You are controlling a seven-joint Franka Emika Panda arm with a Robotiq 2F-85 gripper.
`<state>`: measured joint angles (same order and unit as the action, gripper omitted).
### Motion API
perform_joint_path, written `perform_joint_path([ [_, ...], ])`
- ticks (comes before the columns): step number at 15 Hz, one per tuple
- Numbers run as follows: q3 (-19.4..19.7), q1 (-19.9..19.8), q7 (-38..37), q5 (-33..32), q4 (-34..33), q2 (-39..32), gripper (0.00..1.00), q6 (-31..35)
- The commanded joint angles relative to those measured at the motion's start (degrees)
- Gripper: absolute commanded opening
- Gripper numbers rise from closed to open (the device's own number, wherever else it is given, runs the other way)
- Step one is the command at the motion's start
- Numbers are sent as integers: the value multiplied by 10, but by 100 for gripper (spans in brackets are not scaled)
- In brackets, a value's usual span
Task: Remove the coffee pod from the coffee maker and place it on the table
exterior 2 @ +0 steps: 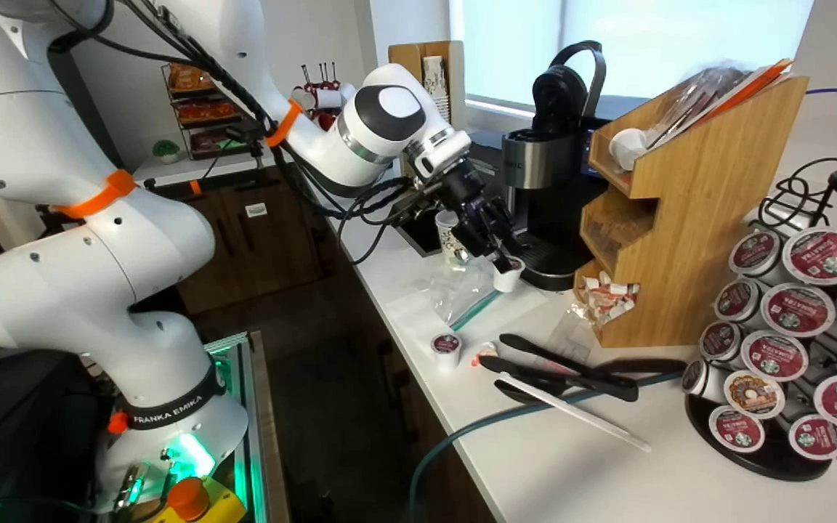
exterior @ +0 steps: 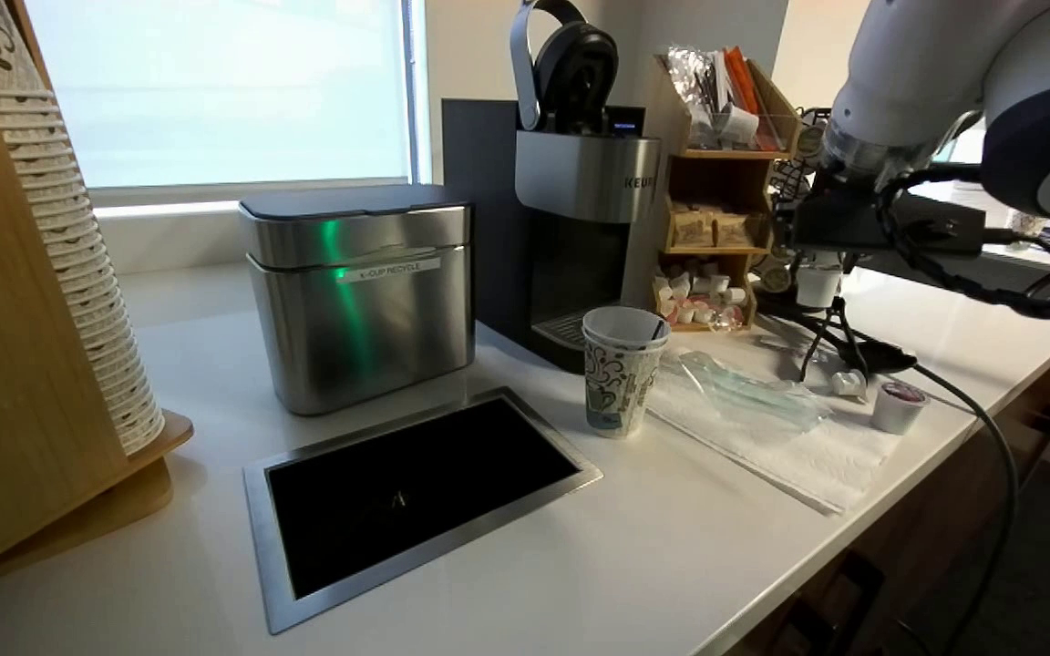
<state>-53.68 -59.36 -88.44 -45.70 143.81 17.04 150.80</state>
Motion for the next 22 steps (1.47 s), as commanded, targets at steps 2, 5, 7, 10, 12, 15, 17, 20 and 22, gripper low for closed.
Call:
perform_joint_path([
  [2, -99, -59, -82, -47, -28, -72, 29, -80],
  [5, -82, -42, -70, -33, -15, -43, 54, -66],
  [7, -81, -52, -69, -88, -7, -43, 29, -12],
  [10, -96, -87, -108, -212, -22, -55, 29, 25],
  [12, -108, -107, -131, -272, -40, -86, 29, 15],
  [15, -126, -127, -164, -335, -57, -133, 29, -22],
  [17, -133, -129, -174, -356, -66, -170, 29, -54],
  [20, -131, -111, -174, -360, -79, -236, 29, -123],
  [22, -123, -91, -175, -355, -92, -279, 29, -179],
])
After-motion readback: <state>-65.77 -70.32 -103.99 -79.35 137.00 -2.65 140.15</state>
